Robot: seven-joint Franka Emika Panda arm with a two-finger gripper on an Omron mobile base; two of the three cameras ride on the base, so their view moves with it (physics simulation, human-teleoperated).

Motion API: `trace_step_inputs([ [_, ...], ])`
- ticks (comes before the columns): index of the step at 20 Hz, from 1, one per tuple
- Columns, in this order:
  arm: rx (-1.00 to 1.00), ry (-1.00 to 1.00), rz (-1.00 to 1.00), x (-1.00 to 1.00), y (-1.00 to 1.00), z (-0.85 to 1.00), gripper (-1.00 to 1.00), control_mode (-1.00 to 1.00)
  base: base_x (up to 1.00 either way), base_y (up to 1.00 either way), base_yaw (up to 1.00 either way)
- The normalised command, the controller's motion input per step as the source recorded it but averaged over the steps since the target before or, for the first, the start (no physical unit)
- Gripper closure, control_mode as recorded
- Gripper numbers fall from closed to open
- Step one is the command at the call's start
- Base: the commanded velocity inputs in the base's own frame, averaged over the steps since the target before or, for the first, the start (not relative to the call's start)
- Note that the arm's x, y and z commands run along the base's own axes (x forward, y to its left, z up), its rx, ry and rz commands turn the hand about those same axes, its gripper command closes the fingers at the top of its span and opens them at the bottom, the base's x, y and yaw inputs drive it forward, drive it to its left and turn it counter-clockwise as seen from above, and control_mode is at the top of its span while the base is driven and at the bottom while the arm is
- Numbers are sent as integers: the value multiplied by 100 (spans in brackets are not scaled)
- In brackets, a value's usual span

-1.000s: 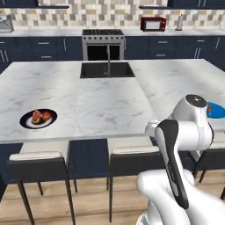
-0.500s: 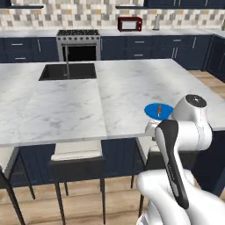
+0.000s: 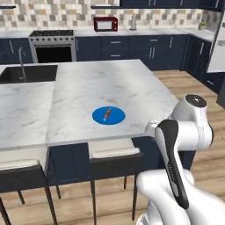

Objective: Pick up the pear and apple from the fridge and place one fruit on each plate on the dining counter.

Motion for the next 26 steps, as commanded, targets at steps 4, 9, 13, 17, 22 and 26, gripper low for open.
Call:
trace_step_inputs([
  [4,0,0,0,0,0,0,-100,100,0,-100,-7],
  [9,0,0,0,0,0,0,-100,100,0,-100,-6],
  [13,0,0,0,0,0,0,-100,100,0,-100,-6],
  [17,0,0,0,0,0,0,-100,100,9,-100,-8],
  [22,0,0,0,0,0,0,-100,100,43,-100,-7],
  [26,0,0,0,0,0,0,-100,100,97,-65,-9],
])
